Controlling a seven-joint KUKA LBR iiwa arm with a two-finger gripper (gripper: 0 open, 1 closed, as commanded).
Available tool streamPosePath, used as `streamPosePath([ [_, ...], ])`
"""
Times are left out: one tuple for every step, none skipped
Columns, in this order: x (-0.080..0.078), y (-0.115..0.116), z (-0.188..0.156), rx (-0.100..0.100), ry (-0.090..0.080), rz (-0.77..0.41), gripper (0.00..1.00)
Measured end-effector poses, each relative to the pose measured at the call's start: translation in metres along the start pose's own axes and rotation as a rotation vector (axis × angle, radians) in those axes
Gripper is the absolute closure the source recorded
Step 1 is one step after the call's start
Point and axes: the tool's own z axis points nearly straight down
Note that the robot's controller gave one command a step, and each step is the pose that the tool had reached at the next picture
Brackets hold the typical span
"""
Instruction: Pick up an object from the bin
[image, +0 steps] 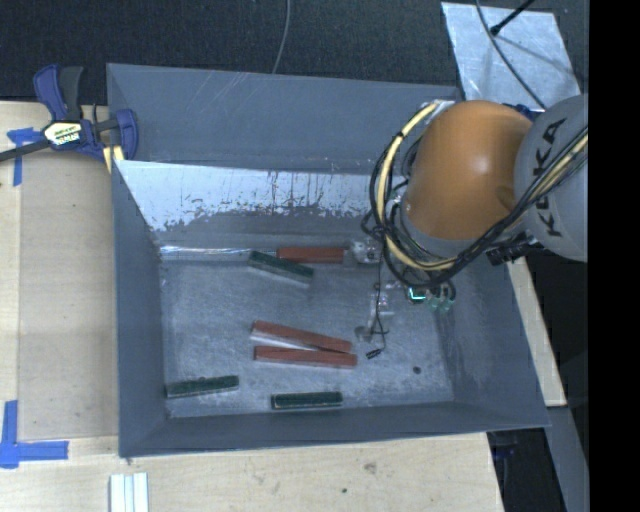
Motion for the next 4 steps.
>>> streamPosePath([
  [0.000,0.000,0.000,0.000,0.000,0.000,0.00],
  [0.023,-0.008,0.052,0.000,-0.006,-0.002,0.00],
  [0.016,-0.012,0.107,0.000,0.000,0.102,0.00],
  [0.044,0.075,0.129,-0.002,-0.001,0.116,1.00],
])
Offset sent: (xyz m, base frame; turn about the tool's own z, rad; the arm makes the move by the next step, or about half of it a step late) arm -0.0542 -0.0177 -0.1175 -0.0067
